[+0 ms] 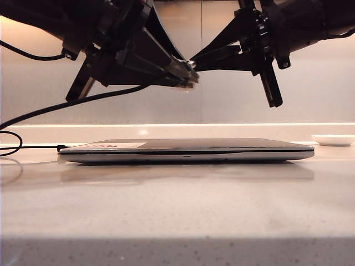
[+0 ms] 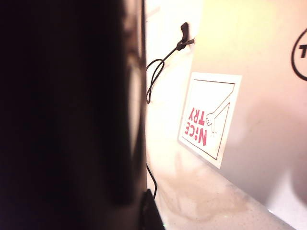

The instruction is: Pick up the charging cable and the phone, plug the charging cable into the charging port on the phone, and finally place them back on the table.

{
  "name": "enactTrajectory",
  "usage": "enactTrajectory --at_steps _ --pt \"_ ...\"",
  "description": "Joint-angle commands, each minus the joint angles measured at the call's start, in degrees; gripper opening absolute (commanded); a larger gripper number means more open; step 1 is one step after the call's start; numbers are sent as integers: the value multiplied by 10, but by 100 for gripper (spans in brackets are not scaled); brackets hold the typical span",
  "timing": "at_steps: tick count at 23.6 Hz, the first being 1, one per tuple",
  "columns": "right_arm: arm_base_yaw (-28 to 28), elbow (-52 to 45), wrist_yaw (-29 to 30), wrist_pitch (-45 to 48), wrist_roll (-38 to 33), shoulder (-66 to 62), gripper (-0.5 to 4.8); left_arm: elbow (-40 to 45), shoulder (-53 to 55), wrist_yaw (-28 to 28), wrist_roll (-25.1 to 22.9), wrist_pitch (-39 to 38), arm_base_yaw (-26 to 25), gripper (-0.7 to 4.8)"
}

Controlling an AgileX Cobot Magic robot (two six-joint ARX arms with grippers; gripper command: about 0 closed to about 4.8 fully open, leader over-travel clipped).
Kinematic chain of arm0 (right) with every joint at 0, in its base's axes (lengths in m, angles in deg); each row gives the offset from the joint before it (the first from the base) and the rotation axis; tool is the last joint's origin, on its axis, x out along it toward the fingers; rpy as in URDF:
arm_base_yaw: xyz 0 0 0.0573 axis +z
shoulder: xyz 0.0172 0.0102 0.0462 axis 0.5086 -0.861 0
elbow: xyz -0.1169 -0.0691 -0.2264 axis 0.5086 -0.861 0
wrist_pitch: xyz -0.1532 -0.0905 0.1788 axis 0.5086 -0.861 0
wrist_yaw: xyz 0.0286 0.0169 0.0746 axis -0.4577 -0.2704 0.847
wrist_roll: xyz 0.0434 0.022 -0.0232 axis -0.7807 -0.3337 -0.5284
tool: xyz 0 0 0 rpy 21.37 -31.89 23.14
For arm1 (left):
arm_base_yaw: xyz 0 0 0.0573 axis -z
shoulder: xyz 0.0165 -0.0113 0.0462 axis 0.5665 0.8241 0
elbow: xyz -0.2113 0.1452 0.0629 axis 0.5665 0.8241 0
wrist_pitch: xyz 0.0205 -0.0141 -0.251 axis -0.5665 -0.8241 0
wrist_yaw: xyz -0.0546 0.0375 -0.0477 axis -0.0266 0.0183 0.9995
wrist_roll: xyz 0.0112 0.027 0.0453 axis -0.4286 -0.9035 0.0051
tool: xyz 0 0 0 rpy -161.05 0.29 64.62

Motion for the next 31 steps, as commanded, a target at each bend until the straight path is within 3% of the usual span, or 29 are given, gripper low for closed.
enactTrajectory --at_steps 1,15,16,17,18,22,26,30,31 --pt "3 5 28 11 10 5 -6 -2 -1 -8 0 26 -2 -6" --pt "3 5 19 -1 19 5 -5 -2 -1 -8 -1 50 -2 -4" --pt "3 5 13 -1 19 5 -6 -2 -1 -8 -2 50 -2 5" --pt "2 5 3 -1 19 6 -6 -2 -1 -8 -2 49 -2 85" --pt "2 6 -1 0 19 6 -6 -2 -1 -8 -2 49 -2 120" --pt "2 6 -5 10 19 7 -5 -2 -1 -8 -2 41 -2 151" --pt "-8 6 -12 12 20 7 -6 -2 -2 -8 -2 35 -2 153" --pt "-51 6 -20 9 22 8 -5 -3 -13 -8 -7 27 -2 148" --pt "-68 7 -20 -2 25 10 -5 -6 -20 -8 -18 16 -4 96"
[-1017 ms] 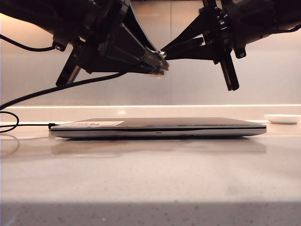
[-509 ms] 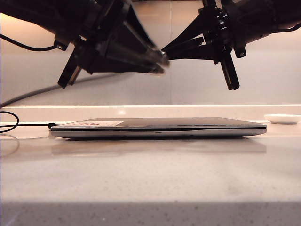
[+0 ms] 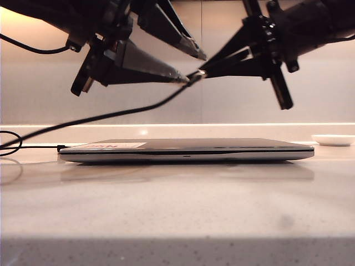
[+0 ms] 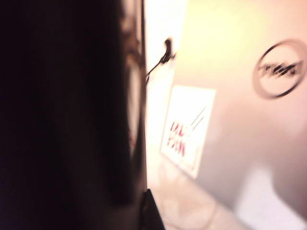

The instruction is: Pick up the charging cable and the phone, plug the charging cable into the charging port on the phone, and finally place them back on the table.

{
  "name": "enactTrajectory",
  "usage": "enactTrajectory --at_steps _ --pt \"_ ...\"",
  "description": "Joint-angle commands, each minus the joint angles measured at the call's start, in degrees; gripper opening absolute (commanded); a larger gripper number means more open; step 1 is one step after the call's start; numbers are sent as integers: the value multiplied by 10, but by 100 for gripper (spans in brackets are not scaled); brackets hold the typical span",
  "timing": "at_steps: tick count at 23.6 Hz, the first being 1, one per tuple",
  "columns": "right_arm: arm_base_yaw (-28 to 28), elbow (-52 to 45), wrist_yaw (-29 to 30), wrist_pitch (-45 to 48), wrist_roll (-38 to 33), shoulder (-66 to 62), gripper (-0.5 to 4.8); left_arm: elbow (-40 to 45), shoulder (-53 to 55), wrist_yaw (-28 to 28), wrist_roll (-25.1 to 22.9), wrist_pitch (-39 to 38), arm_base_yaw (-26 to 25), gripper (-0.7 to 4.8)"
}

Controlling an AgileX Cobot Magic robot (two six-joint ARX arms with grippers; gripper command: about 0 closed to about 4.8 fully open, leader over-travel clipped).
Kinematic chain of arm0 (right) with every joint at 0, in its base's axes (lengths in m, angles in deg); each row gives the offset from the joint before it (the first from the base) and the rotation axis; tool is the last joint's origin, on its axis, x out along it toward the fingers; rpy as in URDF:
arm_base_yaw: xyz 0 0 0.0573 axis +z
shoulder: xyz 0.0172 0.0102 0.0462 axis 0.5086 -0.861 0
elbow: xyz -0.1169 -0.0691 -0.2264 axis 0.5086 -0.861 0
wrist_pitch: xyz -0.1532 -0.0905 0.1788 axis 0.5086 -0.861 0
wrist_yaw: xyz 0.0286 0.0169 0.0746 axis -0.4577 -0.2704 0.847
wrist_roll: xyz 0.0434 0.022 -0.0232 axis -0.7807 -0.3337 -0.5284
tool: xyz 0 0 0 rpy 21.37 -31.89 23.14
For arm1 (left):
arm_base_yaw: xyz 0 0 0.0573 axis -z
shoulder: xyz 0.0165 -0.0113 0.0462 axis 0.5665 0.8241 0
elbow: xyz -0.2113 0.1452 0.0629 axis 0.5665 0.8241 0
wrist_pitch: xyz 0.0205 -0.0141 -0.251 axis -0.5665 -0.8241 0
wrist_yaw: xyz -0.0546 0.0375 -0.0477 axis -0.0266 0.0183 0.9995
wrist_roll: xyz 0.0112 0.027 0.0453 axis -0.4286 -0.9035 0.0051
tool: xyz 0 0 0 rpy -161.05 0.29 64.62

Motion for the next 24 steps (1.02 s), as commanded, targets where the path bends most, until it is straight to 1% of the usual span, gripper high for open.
enactTrajectory --at_steps 1,2,5,7,8,10,11,14,17,22,24 --pt "-44 8 2 -5 18 12 -5 -6 -23 1 -25 -23 -5 32" --pt "-58 14 2 -35 33 14 -5 -6 -28 1 -34 -28 -5 -8" --pt "-98 46 1 -163 111 20 -6 -6 -51 1 -40 -44 -26 -6" --pt "-120 67 -2 -231 161 20 -5 -6 -63 1 -41 -53 -41 -6" --pt "-141 89 -12 -297 209 20 -5 -6 -75 1 -46 -61 -62 -6" --pt "-172 118 -44 -382 269 19 -5 -6 -90 1 -71 -80 -97 -6" --pt "-186 127 -53 -408 284 19 -5 -6 -94 1 -79 -90 -110 -6" --pt "-218 139 -61 -451 296 15 -5 -6 -103 1 -93 -110 -144 -6" --pt "-240 141 -62 -468 307 4 -5 -6 -106 1 -103 -123 -166 -6" --pt "-249 145 -68 -473 310 -30 -5 -6 -111 1 -105 -124 -175 -6" --pt "-248 148 -82 -470 310 -47 -5 -6 -112 1 -105 -125 -175 -6"
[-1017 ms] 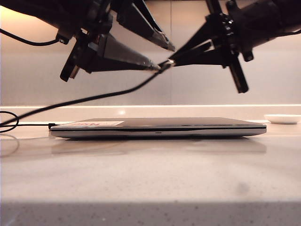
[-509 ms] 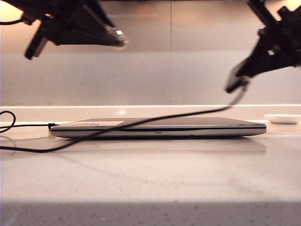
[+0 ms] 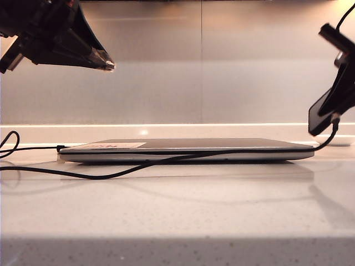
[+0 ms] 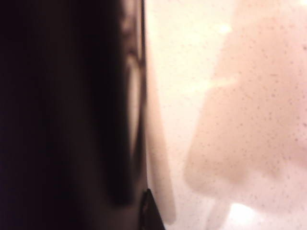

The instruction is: Pick up the charging cable and the phone, plug the charging cable into the charging port on the phone, and finally place them back on the table.

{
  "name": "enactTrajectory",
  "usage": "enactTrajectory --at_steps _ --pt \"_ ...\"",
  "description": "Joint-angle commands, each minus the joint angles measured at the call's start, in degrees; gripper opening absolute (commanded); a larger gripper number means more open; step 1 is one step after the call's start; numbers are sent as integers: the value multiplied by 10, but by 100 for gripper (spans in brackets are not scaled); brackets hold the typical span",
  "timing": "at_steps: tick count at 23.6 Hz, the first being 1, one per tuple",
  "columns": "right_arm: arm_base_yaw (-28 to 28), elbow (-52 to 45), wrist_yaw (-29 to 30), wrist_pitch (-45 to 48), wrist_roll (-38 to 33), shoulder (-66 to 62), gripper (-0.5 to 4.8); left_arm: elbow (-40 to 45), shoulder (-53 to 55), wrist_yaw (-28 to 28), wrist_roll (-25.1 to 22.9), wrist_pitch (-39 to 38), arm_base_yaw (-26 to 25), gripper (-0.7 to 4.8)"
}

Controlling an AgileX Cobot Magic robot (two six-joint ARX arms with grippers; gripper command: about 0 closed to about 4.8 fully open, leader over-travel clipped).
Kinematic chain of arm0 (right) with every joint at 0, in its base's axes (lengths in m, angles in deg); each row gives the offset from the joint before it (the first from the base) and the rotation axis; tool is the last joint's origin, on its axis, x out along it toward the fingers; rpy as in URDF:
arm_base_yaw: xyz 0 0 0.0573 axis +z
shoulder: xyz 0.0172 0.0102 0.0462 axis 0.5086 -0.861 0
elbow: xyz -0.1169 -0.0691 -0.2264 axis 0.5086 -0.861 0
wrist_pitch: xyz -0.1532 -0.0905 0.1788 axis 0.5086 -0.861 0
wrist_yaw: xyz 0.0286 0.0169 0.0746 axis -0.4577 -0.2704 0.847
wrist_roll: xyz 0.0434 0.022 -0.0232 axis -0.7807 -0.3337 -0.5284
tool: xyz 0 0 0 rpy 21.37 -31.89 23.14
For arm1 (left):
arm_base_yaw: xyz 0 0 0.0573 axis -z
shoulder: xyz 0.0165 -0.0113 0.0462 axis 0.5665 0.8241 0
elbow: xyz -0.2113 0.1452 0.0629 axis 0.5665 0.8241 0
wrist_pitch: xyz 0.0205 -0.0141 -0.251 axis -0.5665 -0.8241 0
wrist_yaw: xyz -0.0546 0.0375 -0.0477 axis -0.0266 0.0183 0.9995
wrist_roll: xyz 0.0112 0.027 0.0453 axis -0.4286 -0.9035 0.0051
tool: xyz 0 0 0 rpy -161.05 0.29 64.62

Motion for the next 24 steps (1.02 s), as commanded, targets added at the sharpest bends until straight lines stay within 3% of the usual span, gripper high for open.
enactTrajectory --at_steps 1,8,9,11,15,20,22,24 --pt "1 9 -14 17 5 -20 -5 -2 -2 2 -2 5 0 -6" --pt "1 9 -50 36 6 -69 -2 -2 -2 2 -2 5 0 -6" --pt "1 9 -57 38 6 -72 26 -2 -2 2 -2 5 0 -6" --pt "0 9 -65 41 6 -75 175 -2 -2 2 -2 5 0 -6" --pt "0 30 -69 21 20 -74 181 -2 -2 2 -2 4 0 -6" --pt "0 126 -168 -112 100 -74 180 -2 -11 2 -3 0 0 -6" --pt "0 149 -182 -141 109 -73 179 -2 -18 2 -4 0 0 -6" --pt "0 176 -182 -168 113 -69 137 -2 -31 2 -19 -4 0 -6"
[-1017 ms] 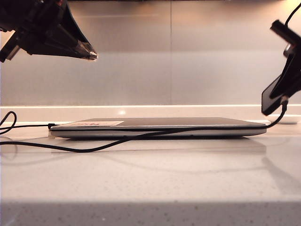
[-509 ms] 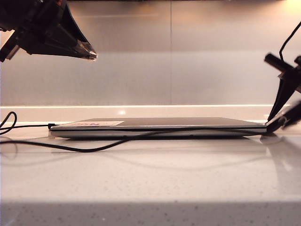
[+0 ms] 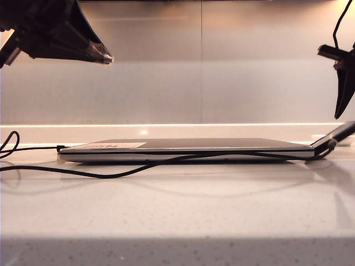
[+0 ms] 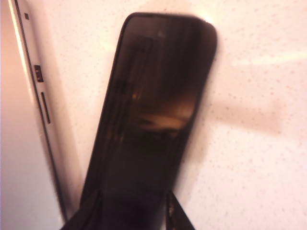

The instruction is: Pick up the charging cable and the phone, plug the charging cable into the charging port on the phone, and finally place them back on the table.

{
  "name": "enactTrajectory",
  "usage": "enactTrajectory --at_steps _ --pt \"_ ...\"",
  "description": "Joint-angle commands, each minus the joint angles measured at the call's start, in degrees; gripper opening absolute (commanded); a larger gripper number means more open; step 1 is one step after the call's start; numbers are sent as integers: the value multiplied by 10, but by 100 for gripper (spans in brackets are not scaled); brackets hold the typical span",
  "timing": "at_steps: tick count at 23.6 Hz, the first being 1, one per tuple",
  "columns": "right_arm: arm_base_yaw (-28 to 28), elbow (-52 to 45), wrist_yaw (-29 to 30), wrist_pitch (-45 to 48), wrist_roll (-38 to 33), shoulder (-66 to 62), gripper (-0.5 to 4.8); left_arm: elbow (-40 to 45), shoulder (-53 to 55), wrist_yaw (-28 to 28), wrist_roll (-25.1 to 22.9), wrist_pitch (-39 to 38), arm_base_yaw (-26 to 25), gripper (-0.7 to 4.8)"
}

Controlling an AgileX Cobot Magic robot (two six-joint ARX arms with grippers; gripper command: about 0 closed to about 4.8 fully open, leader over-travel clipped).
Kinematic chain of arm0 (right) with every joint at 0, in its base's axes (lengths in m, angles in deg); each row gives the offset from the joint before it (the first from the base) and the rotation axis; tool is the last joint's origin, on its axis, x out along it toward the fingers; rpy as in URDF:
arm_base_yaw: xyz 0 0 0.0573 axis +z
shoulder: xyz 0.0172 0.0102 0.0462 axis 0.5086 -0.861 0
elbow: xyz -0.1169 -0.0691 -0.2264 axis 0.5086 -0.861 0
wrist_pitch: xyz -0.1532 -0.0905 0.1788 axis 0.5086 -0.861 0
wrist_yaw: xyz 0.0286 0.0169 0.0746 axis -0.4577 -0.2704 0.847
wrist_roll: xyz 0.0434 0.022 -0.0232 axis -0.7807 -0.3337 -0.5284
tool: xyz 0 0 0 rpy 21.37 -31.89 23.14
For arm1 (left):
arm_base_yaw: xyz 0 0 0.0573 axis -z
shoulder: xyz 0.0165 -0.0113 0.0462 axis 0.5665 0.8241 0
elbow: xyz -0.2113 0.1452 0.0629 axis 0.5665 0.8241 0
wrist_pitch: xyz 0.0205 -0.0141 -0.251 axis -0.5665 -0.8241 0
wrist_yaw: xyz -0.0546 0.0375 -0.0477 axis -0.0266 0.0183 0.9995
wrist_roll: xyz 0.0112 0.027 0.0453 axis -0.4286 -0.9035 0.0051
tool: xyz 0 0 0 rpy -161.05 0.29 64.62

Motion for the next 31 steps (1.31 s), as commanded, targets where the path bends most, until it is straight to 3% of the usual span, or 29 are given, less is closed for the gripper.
enactTrajectory --at_steps 1,4,6,9,13,16,20,26,31 --pt "1 38 -2 -41 19 13 90 -2 -21 2 -21 -3 0 -6" --pt "9 43 -6 -41 24 61 -8 -2 -62 2 -28 -35 0 -6" --pt "15 43 -16 -36 39 87 -8 -2 -84 2 -36 -49 0 -6" --pt "33 13 -38 10 54 164 -8 -2 -155 2 -101 -115 0 -6" --pt "40 -109 -42 111 55 295 -8 5 -219 2 -118 -177 0 -6" --pt "40 -189 -43 149 63 375 -8 28 -253 2 -118 -179 0 -6" --pt "39 -266 -65 155 62 452 -6 84 -293 2 -118 -150 0 -6" --pt "39 -276 -64 149 62 463 -6 183 -308 2 -122 -2 0 -6" --pt "39 -276 -64 149 62 463 -6 195 -308 2 -122 15 0 -6"
